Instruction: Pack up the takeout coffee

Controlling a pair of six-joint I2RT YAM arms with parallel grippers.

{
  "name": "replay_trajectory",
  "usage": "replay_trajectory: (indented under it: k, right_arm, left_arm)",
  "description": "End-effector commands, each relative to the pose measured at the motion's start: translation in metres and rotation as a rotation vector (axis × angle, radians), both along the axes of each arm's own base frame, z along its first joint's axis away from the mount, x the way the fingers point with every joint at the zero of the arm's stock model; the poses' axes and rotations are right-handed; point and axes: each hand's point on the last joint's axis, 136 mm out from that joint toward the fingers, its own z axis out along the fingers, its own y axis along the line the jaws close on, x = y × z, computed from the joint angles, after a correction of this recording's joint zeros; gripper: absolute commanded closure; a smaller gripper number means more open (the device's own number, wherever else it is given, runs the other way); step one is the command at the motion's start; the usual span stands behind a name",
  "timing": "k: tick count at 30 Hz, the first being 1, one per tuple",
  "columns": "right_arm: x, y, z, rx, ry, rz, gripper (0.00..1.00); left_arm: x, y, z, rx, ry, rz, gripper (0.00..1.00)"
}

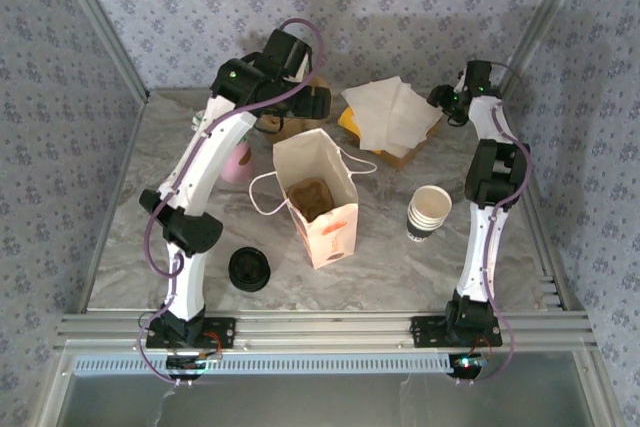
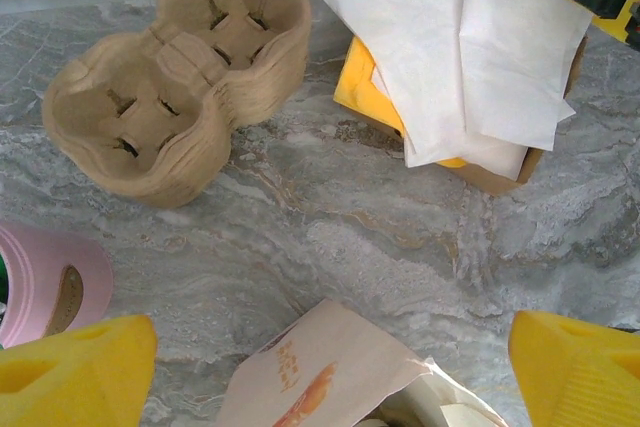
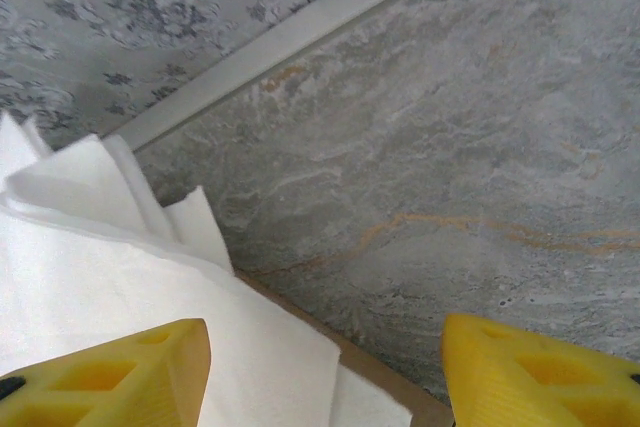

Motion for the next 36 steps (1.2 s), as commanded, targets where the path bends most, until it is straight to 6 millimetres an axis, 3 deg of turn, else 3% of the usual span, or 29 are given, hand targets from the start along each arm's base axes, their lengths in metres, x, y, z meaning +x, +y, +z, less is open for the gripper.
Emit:
replay_trajectory:
  k: [1,9,23,30,36]
  right_arm:
    - [0.001,0.001,-0.005,0.016,0.008,0.013,0.37]
    - [0.003,0.002,0.008,0.011,-0.025,0.020,0.51]
    - [-0.001,0.012,0.032,0.000,-0.059,0.039,0.87]
    - [-0.007,0.020,0.073,-0.012,-0.112,0.051,1.00]
    - [-0.023,0.039,0.114,0.018,-0.155,0.090,1.00]
  left_arm:
    - [-0.003,-0.005,0.003,-0.006,0.002,-0.018,0.10]
    - [-0.003,-0.007,0.003,-0.014,0.006,-0.023,0.09]
    - [-0.008,-0.007,0.006,-0.013,0.006,-0.028,0.09]
    - [-0.013,-0.008,0.013,-0.018,-0.011,-0.033,0.08]
    - [-0.024,-0.005,0.032,-0.030,-0.057,-0.036,0.06]
